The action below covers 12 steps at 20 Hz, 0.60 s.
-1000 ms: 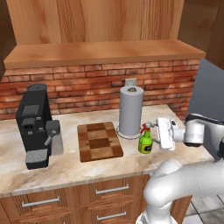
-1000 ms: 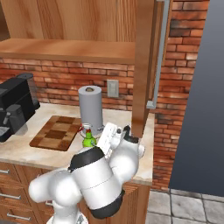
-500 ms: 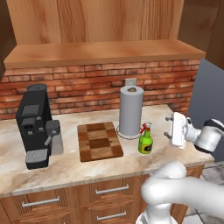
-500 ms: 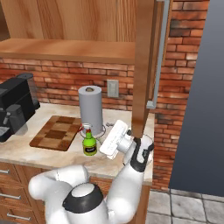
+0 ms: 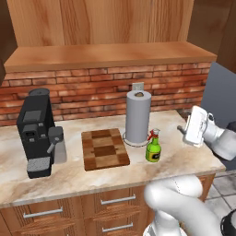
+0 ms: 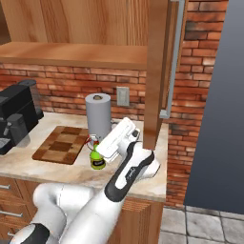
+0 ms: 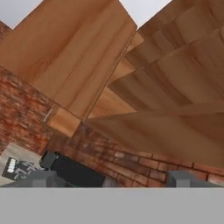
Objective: Grab the spray bottle from the cabinet, then place it next to the cutting board for sanitizing. Then grab the dish brush from the countertop next to the sink and place it next to the cutting board.
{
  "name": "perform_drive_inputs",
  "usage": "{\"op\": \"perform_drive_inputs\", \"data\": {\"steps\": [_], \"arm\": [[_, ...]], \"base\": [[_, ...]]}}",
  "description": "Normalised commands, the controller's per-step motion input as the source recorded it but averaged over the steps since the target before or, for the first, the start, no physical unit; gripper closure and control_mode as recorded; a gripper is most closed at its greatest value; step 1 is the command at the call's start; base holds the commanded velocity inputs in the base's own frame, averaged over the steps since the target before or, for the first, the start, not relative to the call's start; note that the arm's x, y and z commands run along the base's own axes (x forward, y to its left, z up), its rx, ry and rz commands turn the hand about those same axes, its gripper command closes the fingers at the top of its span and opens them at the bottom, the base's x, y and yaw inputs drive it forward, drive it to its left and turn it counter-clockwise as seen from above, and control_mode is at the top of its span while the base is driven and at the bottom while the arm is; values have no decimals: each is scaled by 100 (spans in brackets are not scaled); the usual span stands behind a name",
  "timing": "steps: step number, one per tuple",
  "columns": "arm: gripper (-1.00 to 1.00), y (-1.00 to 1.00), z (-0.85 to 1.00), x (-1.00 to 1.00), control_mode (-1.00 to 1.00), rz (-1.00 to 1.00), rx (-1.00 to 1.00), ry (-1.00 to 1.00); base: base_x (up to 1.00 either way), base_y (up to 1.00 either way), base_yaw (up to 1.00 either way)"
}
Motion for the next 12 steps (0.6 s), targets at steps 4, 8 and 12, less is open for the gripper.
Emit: {"op": "perform_drive_inputs", "data": {"steps": [4,8,12], "arm": [[-100,42,100,-30,-100,-23,-2,23],[-100,16,100,-14,-100,-24,0,34],[-100,24,96,-26,-100,-26,-3,36]], "base": [[0,0,0],[0,0,0],[0,0,0]]}}
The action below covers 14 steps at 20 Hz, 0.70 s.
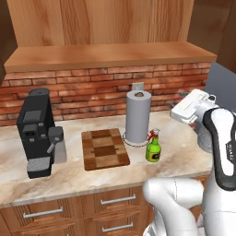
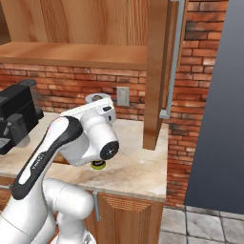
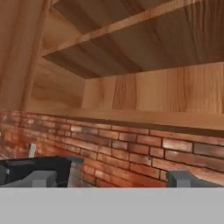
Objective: Grab the spray bottle from the cabinet, then place it next to the cutting board for sanitizing. Then grab the dish brush from the countertop next to the sink and place it next to the cutting board.
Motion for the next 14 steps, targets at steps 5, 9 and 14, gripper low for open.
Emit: {"op": "perform_drive_inputs", "data": {"steps": [5,9,14], "arm": [[-100,20,75,-6,-100,-46,-1,47],[-100,-10,33,-22,-100,-52,0,42],[-100,-6,23,-54,-100,-41,0,16]], "base": [[0,0,0],[0,0,0],[0,0,0]]}}
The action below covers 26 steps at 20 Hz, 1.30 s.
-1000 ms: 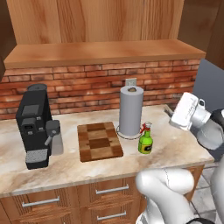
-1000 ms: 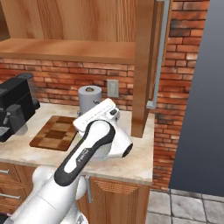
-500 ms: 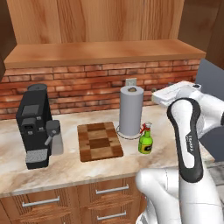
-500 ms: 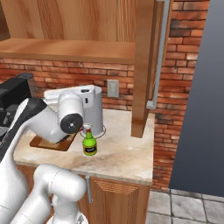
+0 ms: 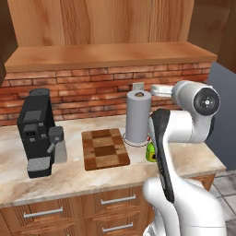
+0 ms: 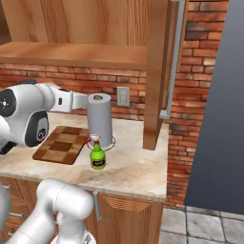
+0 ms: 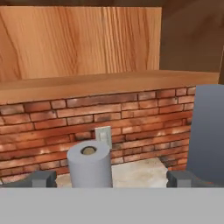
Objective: Grab the spray bottle from the cabinet, then place it next to the cutting board for sanitizing. Then grab the dish brush from the countertop next to the sink and place it next to the cutting board.
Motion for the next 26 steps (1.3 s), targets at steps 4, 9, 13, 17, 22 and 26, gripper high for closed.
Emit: {"op": "perform_drive_inputs", "data": {"steps": [4,9,13,17,22,26], "arm": [[-100,-1,18,-62,-100,-22,0,2],[-100,-11,9,-76,-100,2,0,0],[-100,-22,17,-76,-100,16,0,0],[-100,-6,27,-66,-100,16,0,0],[-100,13,24,-55,-100,3,-1,0],[-100,0,7,-22,100,0,0,0]], "base": [[0,0,0],[0,0,0],[0,0,0],[0,0,0],[0,0,0],[-75,0,0]]}}
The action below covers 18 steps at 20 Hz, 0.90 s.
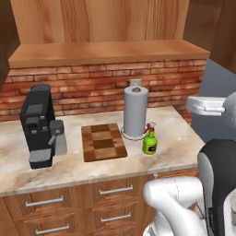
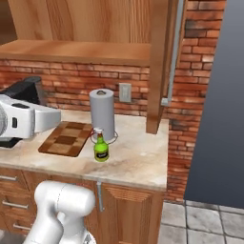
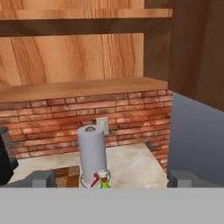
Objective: Grab the spray bottle from the cabinet, then place it next to the cutting board for sanitizing. Then grab the dish brush from the countertop next to the sink and place it next to the cutting board.
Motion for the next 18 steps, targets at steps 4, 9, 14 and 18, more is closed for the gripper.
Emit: {"op": "perform_drive_inputs", "data": {"steps": [4,9,14,18], "arm": [[-100,0,0,0,100,0,0,0],[-100,0,0,0,100,0,0,0],[-100,0,0,0,100,0,0,0],[-100,0,0,0,100,0,0,0]], "base": [[-100,4,2],[-100,28,5],[-34,38,77],[0,0,100]]}}
